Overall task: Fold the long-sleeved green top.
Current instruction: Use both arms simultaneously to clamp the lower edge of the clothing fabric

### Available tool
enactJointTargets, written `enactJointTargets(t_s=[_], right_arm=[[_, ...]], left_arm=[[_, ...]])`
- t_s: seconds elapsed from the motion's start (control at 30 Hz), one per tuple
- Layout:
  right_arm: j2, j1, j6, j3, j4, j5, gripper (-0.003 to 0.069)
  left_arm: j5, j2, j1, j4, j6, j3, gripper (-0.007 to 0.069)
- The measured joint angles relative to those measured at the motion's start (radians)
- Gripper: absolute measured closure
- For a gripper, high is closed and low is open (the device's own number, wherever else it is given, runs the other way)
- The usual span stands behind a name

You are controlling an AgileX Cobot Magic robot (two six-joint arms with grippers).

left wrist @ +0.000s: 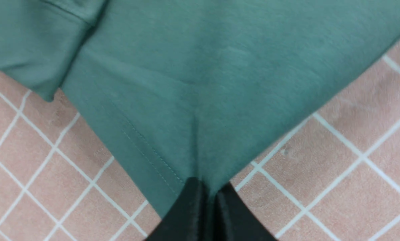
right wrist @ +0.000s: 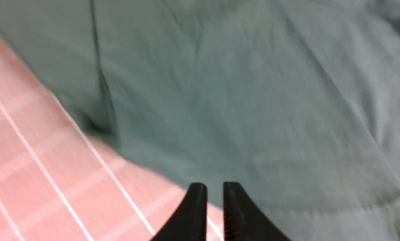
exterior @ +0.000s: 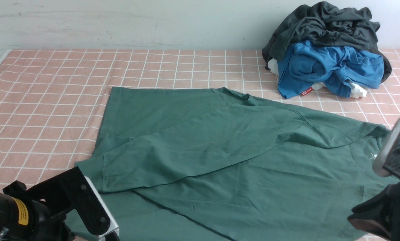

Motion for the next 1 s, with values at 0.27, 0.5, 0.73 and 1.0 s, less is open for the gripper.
enactJointTargets(t_s=[0.27, 0.5, 0.73, 1.0], right_arm=[[0.221, 0.000, -0.115, 0.000, -0.402, -0.121, 0.0231], [0.407, 0.000, -0.257, -0.001, -0.571, -0.210, 0.0242], [0.514, 0.000, -0.261, -0.002, -0.667, -0.273, 0.0443], [0.494, 0.000, -0.070, -0.005, -0.657, -0.229, 0.0659]], left_arm=[[0.003, -0.001, 0.000, -0.021, -0.039, 0.000, 0.0618], [-0.001, -0.001, 0.000, -0.029, -0.067, 0.000, 0.0618], [-0.003, -0.001, 0.000, -0.040, -0.069, 0.000, 0.0618], [0.033, -0.001, 0.000, -0.108, -0.129, -0.039, 0.0618]])
